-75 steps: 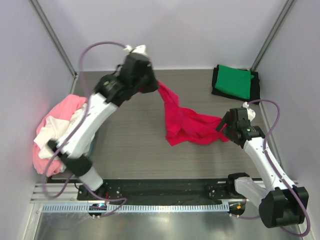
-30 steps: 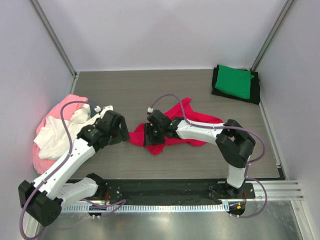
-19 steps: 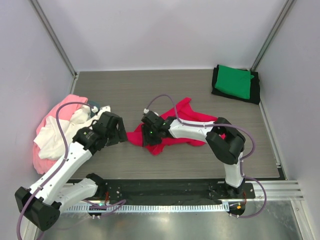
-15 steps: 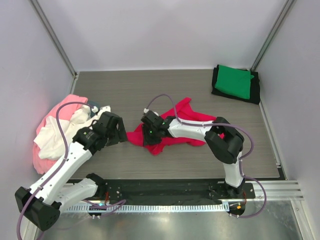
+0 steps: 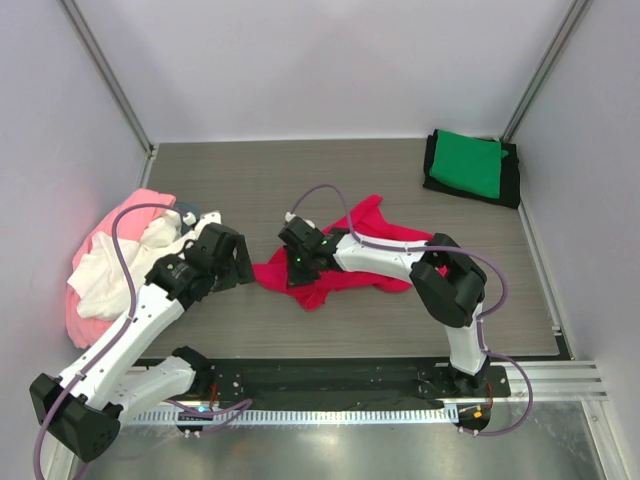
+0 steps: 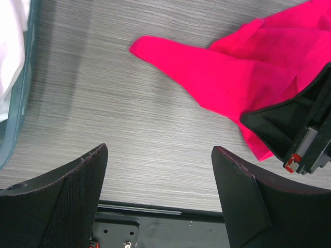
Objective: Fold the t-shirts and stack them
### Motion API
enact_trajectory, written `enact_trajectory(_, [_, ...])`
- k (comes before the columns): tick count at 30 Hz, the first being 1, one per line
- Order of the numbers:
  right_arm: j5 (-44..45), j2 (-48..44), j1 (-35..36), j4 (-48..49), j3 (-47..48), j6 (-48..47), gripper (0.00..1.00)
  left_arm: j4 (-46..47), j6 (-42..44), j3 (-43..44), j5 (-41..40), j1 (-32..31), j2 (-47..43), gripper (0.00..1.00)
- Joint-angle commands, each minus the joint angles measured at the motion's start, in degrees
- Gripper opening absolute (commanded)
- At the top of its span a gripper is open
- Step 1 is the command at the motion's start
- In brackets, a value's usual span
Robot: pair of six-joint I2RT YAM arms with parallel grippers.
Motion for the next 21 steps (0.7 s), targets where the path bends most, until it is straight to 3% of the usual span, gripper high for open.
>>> enact_trajectory(1, [1.3, -1.7, 0.6, -3.7, 3.9, 0.3, 0.01, 1.3, 0.9, 0.1, -1.8, 0.2, -0.1, 0.82])
enact_trajectory(3, [2.0, -4.1, 0.7, -6.6, 5.0, -0.3, 0.01, 1.3, 0.9, 0.2, -2.1, 0.2, -0.2, 0.82])
enact_trajectory(8, [16.2, -15.2, 1.0, -23.5, 4.8, 1.4, 0.01, 1.5, 1.0, 0.0, -2.3, 0.2, -0.2, 0.81])
enact_trajectory(13, [33.4, -40.6, 0.8, -37.8, -7.4, 10.4, 0.01, 3.0, 1.2, -0.1, -0.7, 0.2, 0.6, 0.81])
enact_trajectory(16, [37.3, -52.2, 0.7, -45.3, -10.8, 15.7, 0.01, 7.6, 1.0, 0.3, 4.5, 0.2, 3.6, 0.81])
enact_trajectory(21, [37.6, -61.9, 0.7, -53.3, -13.7, 20.8, 0.01, 17.8, 2.5, 7.1, 12.8, 0.2, 16.7, 0.81])
